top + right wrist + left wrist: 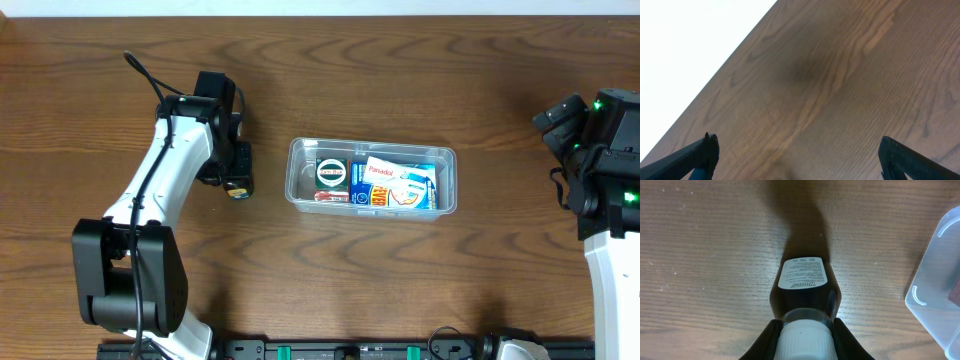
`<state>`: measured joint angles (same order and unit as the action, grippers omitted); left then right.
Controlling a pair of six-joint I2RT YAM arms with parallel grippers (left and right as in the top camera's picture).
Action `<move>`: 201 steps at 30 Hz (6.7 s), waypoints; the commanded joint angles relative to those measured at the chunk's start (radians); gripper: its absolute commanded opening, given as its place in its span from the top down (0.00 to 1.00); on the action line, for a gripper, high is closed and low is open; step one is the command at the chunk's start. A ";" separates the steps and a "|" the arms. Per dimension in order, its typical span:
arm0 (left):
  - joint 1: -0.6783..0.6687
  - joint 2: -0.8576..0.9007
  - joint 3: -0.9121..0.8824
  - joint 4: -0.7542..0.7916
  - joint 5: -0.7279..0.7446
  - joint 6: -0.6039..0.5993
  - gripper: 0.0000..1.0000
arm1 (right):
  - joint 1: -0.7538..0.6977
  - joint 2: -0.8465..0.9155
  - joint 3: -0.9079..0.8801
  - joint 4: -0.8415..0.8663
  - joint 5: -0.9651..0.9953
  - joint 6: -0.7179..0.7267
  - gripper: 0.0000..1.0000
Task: Pack container
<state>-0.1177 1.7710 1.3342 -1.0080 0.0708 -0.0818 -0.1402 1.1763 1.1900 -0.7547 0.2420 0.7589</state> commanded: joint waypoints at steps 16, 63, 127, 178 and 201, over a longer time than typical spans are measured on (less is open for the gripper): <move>-0.100 -0.084 0.296 -0.207 0.069 0.007 0.92 | -0.005 0.002 0.008 -0.001 0.008 0.014 0.01; -0.359 -0.161 0.302 -0.232 0.068 0.955 0.94 | -0.005 0.002 0.008 -0.001 0.008 0.014 0.01; -0.302 0.027 0.285 -0.119 0.053 1.170 0.94 | -0.005 0.002 0.008 -0.001 0.008 0.014 0.01; -0.307 0.100 0.154 -0.003 0.101 1.169 0.22 | -0.005 0.002 0.008 -0.001 0.008 0.014 0.01; -0.325 -0.117 0.177 -0.003 0.101 1.095 0.15 | -0.005 0.002 0.008 -0.001 0.008 0.014 0.01</move>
<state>-0.4358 1.7058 1.4872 -1.0065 0.1581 1.0645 -0.1402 1.1763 1.1900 -0.7547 0.2417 0.7589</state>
